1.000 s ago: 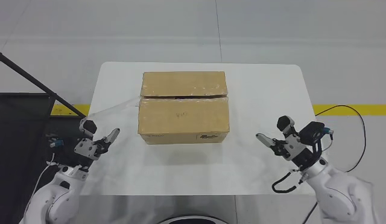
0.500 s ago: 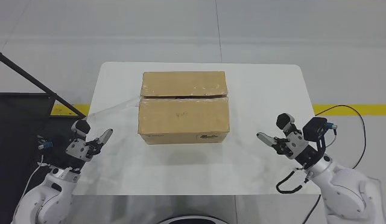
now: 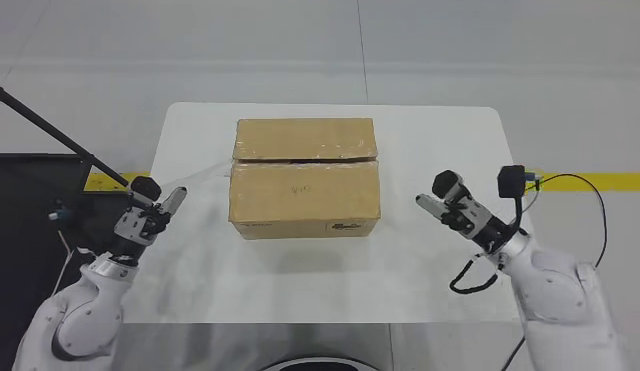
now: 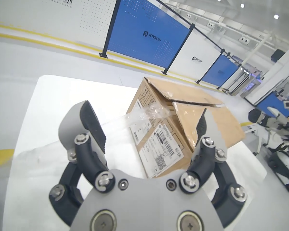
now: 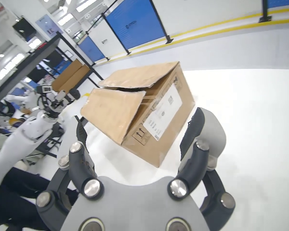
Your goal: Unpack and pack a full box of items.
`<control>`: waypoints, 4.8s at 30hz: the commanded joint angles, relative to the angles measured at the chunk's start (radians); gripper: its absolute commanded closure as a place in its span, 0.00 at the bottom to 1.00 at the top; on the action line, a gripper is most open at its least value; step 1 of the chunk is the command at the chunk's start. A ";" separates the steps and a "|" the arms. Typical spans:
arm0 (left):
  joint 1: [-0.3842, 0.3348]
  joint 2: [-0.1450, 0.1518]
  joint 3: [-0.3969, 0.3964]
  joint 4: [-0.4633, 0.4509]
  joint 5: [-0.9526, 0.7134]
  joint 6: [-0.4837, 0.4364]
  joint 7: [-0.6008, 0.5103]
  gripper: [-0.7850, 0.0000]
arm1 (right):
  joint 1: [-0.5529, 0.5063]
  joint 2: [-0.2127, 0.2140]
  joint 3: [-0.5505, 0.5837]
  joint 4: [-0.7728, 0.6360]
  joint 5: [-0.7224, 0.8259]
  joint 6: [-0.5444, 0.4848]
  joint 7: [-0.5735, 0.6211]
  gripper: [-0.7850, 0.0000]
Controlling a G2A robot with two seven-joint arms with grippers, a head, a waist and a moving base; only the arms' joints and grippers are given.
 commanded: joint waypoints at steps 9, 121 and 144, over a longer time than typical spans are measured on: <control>0.017 0.001 -0.037 -0.016 -0.161 -0.002 -0.093 0.00 | 0.240 0.000 -0.129 0.226 0.306 0.025 0.237 0.00; 0.036 0.009 0.093 0.033 0.375 -0.241 -0.157 0.00 | 0.670 0.044 -0.674 0.554 0.930 0.375 0.348 0.00; 0.036 0.009 0.093 0.033 0.375 -0.241 -0.157 0.00 | 0.883 -0.057 -0.749 0.766 0.788 0.308 0.143 0.00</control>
